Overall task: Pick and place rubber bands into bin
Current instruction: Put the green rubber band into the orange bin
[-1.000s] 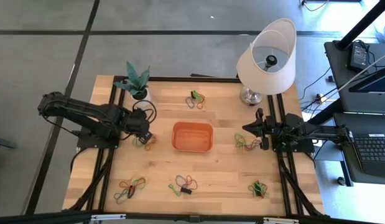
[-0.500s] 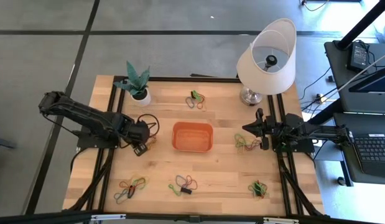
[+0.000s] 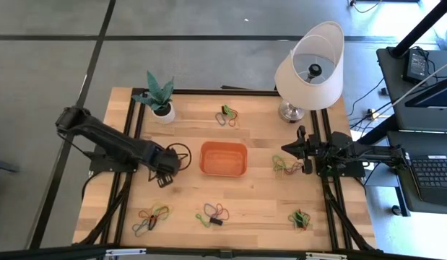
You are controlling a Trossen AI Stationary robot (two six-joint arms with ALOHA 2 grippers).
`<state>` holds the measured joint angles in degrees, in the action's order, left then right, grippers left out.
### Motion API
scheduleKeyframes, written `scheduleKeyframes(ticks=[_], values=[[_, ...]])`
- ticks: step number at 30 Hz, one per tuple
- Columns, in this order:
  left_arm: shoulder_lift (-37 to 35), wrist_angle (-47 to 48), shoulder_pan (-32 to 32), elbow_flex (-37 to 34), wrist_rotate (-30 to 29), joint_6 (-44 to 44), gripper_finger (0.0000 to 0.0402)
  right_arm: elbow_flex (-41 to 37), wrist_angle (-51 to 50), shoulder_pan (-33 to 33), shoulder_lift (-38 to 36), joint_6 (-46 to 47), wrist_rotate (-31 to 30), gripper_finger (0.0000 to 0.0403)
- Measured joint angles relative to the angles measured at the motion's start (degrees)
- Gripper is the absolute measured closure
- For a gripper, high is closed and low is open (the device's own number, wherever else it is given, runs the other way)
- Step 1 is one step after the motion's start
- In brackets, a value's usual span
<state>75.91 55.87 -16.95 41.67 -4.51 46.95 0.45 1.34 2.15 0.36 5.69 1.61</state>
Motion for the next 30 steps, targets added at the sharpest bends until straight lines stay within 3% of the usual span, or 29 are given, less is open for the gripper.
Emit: scheduleKeyframes(ticks=[12, 20, 30], values=[[10.8, -1.3, 0.0, 0.0, 2.8, -3.5, 0.0315, 0.0, 0.0, 0.0, 0.0, 0.0, 0.0, 0.0380], [11.2, -1.7, 0.0, 0.1, 4.5, -3.8, 0.0392, 0.0, 0.0, 0.0, 0.0, 0.1, 0.0, 0.0380], [11.2, -0.6, -0.3, 1.3, 9.6, -3.4, 0.0399, 0.0, 0.0, 0.0, 0.0, 0.1, 0.0, 0.0380]])
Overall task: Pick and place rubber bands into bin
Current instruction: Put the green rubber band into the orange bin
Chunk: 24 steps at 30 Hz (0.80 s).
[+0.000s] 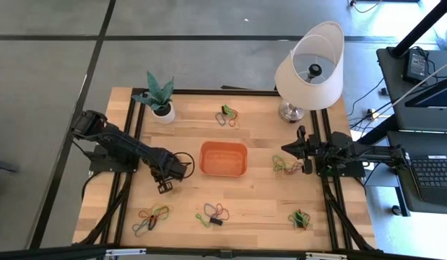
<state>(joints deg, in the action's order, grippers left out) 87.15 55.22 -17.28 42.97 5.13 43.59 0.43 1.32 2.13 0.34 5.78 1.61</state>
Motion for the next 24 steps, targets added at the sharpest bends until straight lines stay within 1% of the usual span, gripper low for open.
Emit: scheduleKeyframes(ticks=[4, 11, 18, 24], values=[[0.0, 3.2, -0.9, 3.4, 0.0, -0.3, 0.0399, 0.0, 0.0, 0.0, 0.0, -0.1, 0.0, 0.0380], [0.0, 12.3, -1.9, 11.2, -1.9, -1.0, 0.0399, 0.0, 0.0, 0.0, 0.0, 0.0, 0.0, 0.0380], [0.0, 20.2, -1.9, 19.2, -5.9, -2.0, 0.0399, 0.0, 0.0, 0.0, 0.0, 0.0, 0.0, 0.0380], [-0.1, 20.3, -0.8, 26.0, -11.3, -4.2, 0.0400, 0.0, 0.0, 0.0, 0.0, 0.0, 0.0, 0.0380]])
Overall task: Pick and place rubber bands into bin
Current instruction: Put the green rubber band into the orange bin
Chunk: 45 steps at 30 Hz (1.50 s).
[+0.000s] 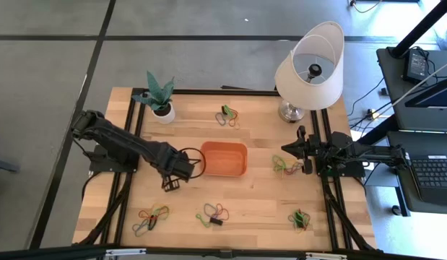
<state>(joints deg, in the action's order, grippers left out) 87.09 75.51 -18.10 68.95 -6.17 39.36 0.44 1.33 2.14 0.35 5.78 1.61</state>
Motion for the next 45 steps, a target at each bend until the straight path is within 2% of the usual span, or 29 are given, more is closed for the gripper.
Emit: scheduleKeyframes(ticks=[5, 11, 22, 26, 36, 42, 45], values=[[0.0, -0.7, 3.0, 6.3, -4.5, -2.8, 0.0400, 0.0, 0.0, 0.0, 0.0, 0.0, 0.0, 0.0380], [3.1, -0.8, 7.5, 15.4, -6.4, -10.3, 0.0400, 0.0, 0.0, 0.0, 0.0, 0.0, 0.0, 0.0380], [23.7, -1.3, 11.6, 38.1, -6.7, -27.4, 0.0400, 0.0, 0.0, 0.0, 0.0, 0.0, 0.0, 0.0380], [30.8, -2.5, 11.8, 43.4, -5.9, -32.0, 0.0400, 0.0, 0.0, 0.0, 0.0, 0.0, 0.0, 0.0380], [42.5, -6.8, 13.5, 45.1, -0.5, -32.3, 0.0400, 0.0, 0.0, 0.0, 0.0, -0.1, 0.0, 0.0380], [45.1, -7.5, 14.2, 45.1, 1.2, -28.7, 0.0398, 0.0, 0.0, 0.0, 0.0, -0.1, 0.0, 0.0380], [45.2, -7.8, 14.3, 45.1, 1.2, -26.8, 0.0384, 0.0, 0.0, 0.0, 0.0, 0.0, 0.0, 0.0380]])
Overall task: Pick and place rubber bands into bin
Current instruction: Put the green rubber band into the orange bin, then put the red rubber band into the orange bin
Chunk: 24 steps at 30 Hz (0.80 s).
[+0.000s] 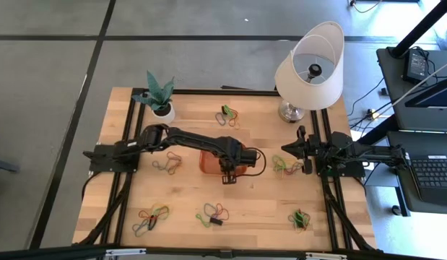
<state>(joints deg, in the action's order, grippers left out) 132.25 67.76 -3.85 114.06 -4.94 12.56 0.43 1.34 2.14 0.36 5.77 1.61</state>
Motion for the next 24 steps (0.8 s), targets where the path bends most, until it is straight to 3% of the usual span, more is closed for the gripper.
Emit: scheduleKeyframes(ticks=[12, 19, 24], values=[[-0.3, 0.5, 0.3, 0.2, 0.1, 7.2, 0.0290, 0.0, 0.0, 0.0, 0.0, 0.0, 0.0, 0.0380], [-3.5, 0.8, 0.3, 3.5, -0.1, 12.1, 0.0299, 0.0, 0.0, 0.0, 0.0, -0.1, 0.0, 0.0380], [-5.8, 0.7, -0.1, 6.0, 0.0, 10.0, 0.0317, 0.0, 0.0, 0.0, 0.0, -0.1, 0.0, 0.0380]])
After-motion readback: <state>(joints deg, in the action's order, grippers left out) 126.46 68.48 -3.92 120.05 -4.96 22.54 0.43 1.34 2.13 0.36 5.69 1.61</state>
